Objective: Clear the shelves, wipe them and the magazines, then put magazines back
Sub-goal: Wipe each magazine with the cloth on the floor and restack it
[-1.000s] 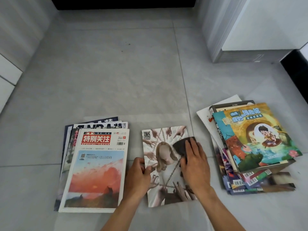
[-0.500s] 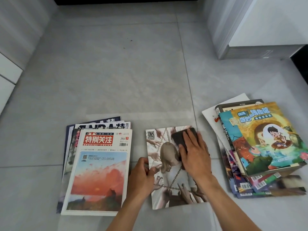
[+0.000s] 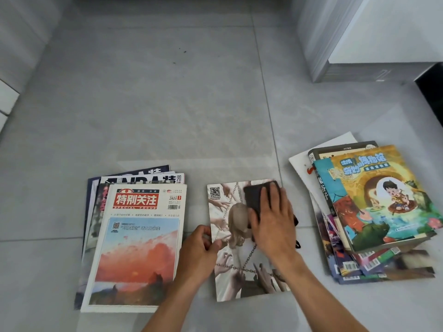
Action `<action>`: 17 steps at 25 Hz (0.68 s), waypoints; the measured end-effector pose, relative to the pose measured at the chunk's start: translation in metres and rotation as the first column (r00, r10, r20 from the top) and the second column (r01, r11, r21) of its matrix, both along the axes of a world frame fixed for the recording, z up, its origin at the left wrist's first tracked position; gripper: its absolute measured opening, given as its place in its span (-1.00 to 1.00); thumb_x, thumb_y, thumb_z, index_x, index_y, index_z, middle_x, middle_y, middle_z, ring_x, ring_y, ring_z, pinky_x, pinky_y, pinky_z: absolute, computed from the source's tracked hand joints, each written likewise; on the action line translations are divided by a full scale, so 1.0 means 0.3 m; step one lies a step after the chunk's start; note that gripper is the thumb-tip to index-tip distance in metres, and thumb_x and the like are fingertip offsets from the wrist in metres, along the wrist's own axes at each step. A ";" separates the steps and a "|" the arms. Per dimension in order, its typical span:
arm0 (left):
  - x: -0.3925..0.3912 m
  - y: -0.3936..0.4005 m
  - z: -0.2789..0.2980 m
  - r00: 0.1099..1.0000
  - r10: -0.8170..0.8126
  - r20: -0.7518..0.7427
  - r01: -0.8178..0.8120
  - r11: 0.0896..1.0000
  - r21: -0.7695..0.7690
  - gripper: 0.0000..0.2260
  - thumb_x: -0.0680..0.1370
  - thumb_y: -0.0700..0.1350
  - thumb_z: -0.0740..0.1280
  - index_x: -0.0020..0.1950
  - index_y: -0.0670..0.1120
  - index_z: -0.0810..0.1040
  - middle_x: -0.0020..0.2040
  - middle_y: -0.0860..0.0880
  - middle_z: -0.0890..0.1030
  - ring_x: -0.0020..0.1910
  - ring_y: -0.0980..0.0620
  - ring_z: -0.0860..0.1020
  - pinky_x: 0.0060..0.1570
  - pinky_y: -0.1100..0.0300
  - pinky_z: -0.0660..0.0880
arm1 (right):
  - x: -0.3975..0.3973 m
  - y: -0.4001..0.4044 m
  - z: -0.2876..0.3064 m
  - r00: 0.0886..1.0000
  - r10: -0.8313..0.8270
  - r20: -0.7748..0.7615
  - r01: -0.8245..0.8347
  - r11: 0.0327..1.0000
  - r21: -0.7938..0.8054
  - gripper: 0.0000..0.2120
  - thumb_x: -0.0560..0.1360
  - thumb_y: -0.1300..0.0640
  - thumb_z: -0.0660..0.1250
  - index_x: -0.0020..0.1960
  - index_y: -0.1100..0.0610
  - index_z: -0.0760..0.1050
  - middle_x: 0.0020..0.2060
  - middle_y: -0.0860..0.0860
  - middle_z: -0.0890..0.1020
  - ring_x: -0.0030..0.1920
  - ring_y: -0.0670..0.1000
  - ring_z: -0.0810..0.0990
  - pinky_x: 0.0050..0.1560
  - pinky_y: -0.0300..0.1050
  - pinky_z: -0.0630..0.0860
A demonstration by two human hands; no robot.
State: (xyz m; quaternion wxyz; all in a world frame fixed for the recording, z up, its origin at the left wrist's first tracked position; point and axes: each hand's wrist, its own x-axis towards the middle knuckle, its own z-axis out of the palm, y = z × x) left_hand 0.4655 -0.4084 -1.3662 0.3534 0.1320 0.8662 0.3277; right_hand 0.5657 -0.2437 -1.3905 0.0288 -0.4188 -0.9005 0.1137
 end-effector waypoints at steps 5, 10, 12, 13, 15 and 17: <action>-0.005 0.000 -0.008 1.000 0.011 0.014 -0.011 1.000 0.022 -0.86 0.50 -0.03 0.46 -0.08 0.03 0.51 -0.29 0.04 0.62 -0.27 0.04 0.60 -0.16 0.01 0.53 | -0.199 -0.120 -0.004 0.920 0.385 -0.069 -0.387 0.921 -0.029 -0.47 0.59 0.03 0.23 0.52 0.18 0.32 0.53 0.09 0.31 0.54 0.20 0.25 0.44 0.20 0.35; -0.012 0.001 -0.004 1.000 -0.013 -0.020 0.013 1.000 0.018 -0.84 0.50 -0.03 0.46 -0.10 0.05 0.48 -0.29 0.08 0.60 -0.25 0.11 0.58 -0.21 0.15 0.47 | -0.017 0.100 -0.008 0.972 0.227 -0.065 -0.231 0.972 -0.048 -0.51 0.62 0.10 0.19 0.53 0.14 0.31 0.55 0.07 0.28 0.55 0.18 0.22 0.49 0.21 0.29; -0.015 0.006 -0.006 0.999 -0.016 -0.031 0.016 1.000 0.016 -0.83 0.50 -0.04 0.46 -0.12 0.07 0.46 -0.30 0.10 0.58 -0.26 0.12 0.57 -0.25 0.21 0.43 | -0.017 0.095 -0.007 0.995 0.061 -0.082 -0.062 0.998 -0.007 -0.53 0.61 0.13 0.23 0.49 0.18 0.36 0.52 0.12 0.34 0.52 0.23 0.26 0.45 0.24 0.33; -0.014 0.009 -0.007 0.999 -0.015 -0.033 0.016 1.000 0.019 -0.83 0.49 -0.04 0.47 -0.13 0.06 0.47 -0.31 0.09 0.58 -0.27 0.12 0.56 -0.26 0.21 0.42 | -0.061 0.056 -0.008 0.996 0.048 -0.073 -0.047 0.999 0.013 -0.53 0.59 0.13 0.26 0.49 0.20 0.37 0.51 0.13 0.35 0.52 0.24 0.27 0.44 0.25 0.34; -0.014 0.011 -0.010 0.999 -0.011 -0.034 0.013 0.999 0.037 -0.85 0.49 -0.05 0.48 -0.12 0.04 0.50 -0.31 0.08 0.59 -0.28 0.10 0.57 -0.25 0.18 0.46 | -0.180 -0.052 -0.014 0.983 0.164 -0.079 -0.165 0.986 -0.010 -0.49 0.55 0.15 0.31 0.48 0.20 0.37 0.50 0.13 0.36 0.51 0.24 0.28 0.42 0.26 0.37; -0.011 0.009 -0.009 1.000 -0.003 -0.019 0.004 0.999 0.044 -0.87 0.50 -0.06 0.46 -0.12 0.04 0.51 -0.29 0.09 0.62 -0.29 0.13 0.59 -0.25 0.18 0.50 | -0.251 -0.125 -0.019 0.924 0.363 -0.120 -0.369 0.928 -0.041 -0.48 0.53 0.17 0.33 0.47 0.19 0.38 0.49 0.12 0.38 0.49 0.24 0.32 0.40 0.23 0.40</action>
